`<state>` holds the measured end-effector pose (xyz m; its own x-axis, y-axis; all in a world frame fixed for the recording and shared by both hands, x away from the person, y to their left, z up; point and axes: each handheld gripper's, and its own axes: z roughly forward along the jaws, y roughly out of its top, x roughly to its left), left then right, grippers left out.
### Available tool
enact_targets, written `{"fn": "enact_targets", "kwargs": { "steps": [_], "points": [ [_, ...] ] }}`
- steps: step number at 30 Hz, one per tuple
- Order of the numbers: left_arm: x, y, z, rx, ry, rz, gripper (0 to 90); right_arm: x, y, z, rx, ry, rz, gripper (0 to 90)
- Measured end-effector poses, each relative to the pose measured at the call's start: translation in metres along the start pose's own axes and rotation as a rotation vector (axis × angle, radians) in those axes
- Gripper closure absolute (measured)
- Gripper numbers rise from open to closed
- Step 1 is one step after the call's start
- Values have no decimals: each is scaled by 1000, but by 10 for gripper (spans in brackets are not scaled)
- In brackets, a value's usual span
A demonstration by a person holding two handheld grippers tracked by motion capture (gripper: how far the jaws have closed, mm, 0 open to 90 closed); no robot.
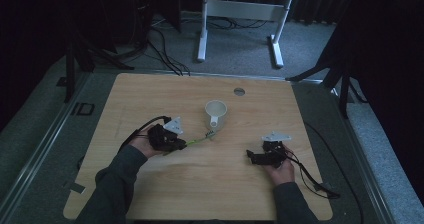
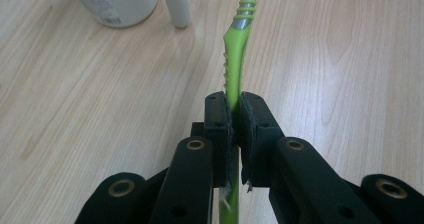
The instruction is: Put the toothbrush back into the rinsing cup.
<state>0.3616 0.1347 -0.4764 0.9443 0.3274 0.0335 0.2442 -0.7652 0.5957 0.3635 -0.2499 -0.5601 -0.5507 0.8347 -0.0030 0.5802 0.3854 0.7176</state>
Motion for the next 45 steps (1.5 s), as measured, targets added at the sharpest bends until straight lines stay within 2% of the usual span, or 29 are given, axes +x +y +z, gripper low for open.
{"fn": "enact_targets", "kwargs": {
  "steps": [4, 11, 17, 23, 26, 33, 45],
  "points": [
    [0, 1, 0, -11, 6, -1, 834, 0, 0, 0, 0, 0, 0, 139],
    [0, 2, 1, -28, 44, -19, 834, 0, 0, 0, 0, 0, 0, 138],
    [1, 3, -1, -64, 74, -36, 834, 0, 0, 0, 0, 0, 1, 138],
    [1, 4, -2, -64, 83, -43, 834, 0, 0, 0, 0, 0, 2, 139],
    [1, 5, -1, -67, 101, -50, 834, 0, 0, 0, -1, 0, 3, 139],
    [2, 8, -3, -101, 130, -75, 833, 0, 0, 0, 0, 0, 2, 138],
    [2, 10, -5, -138, 169, -94, 833, 0, 0, 0, 0, 0, 2, 138]
  ]
}}
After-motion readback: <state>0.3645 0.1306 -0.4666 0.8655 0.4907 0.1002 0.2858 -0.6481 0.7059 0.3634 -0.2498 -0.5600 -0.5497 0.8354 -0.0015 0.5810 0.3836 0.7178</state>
